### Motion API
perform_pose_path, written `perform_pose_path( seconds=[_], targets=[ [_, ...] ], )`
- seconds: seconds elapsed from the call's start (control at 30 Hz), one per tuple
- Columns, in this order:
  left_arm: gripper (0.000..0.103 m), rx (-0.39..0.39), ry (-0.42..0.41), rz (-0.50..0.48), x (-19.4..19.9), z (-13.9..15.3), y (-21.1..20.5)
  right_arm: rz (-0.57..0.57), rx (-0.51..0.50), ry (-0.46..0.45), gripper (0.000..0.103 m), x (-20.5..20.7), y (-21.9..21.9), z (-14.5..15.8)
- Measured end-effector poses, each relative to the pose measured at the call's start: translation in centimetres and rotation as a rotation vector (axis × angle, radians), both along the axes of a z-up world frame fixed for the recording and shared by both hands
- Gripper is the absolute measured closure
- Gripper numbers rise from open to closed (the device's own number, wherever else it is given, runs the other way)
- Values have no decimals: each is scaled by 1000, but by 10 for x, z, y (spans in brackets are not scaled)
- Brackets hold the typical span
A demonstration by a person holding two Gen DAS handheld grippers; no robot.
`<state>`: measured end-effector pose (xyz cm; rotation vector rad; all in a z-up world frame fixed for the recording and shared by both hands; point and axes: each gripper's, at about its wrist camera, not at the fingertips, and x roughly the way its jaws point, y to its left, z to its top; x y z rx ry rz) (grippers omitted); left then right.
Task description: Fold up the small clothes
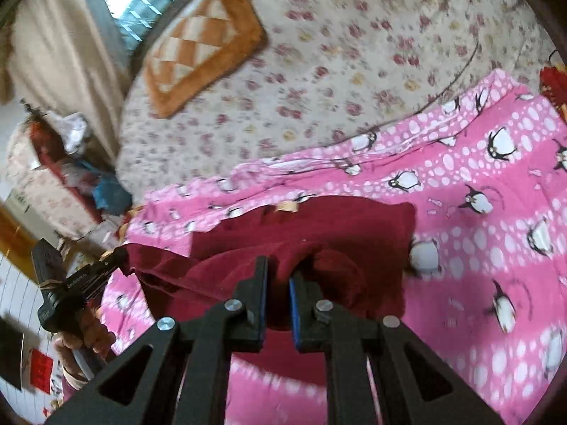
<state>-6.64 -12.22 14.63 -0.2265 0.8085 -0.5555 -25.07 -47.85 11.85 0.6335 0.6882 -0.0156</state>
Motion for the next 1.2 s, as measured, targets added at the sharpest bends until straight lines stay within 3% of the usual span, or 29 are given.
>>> perform_pose_path(
  seconds=[0.17,0.27,0.37,0.4,0.43,0.47,0.5,0.57,0.67,0.87,0.97,1.1,1.2],
  targets=[
    [103,6,84,41,58,-49,-11,-14,-1,82,93,60,-17,-34],
    [103,-27,96,14,76,-58,-14,-23,-26,99,93,85,-20,-48],
    [103,-31,101,-19,83,-63,-17,-73,41,86,92,102,-35,-65],
    [102,-22,126,-29,85,-65,-17,-94,98,99,86,106,-43,-72],
    [91,-14,137,-31,85,-65,-16,-109,144,113,83,106,-49,-76],
    [79,2,133,-19,82,-63,-12,-128,199,104,74,101,-55,-79],
    [73,10,121,-4,81,-61,-9,-155,235,62,60,91,-59,-76],
    [60,-2,88,35,75,-52,4,-207,198,1,45,67,-61,-62],
    [56,-47,94,65,71,-49,16,-147,120,-31,45,49,-48,-47],
    [56,137,166,58,76,-86,-11,26,-99,51,46,77,6,-56],
    [56,209,197,70,85,-109,-18,-57,-131,120,46,105,-4,-79],
    [56,212,188,86,94,-116,-17,-159,-90,177,50,123,-39,-114],
    [56,201,196,93,96,-116,-13,-165,-77,160,51,120,-39,-114]
  ],
)
